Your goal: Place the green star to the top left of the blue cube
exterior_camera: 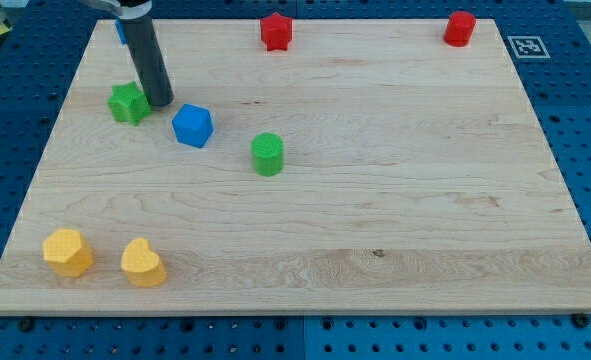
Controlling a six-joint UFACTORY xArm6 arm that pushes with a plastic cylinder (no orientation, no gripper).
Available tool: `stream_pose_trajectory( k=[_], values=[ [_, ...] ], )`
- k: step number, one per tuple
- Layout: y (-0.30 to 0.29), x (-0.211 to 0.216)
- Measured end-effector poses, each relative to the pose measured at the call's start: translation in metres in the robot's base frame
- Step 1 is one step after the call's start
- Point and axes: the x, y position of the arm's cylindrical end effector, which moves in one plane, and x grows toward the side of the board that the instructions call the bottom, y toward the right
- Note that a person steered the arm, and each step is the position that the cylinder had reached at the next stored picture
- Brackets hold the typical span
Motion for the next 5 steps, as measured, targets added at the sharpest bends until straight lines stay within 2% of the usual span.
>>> stream_pose_trajectory(
  k=[3,5],
  values=[
    [-0.028,0.000],
    [0.048,-0.016]
  ],
)
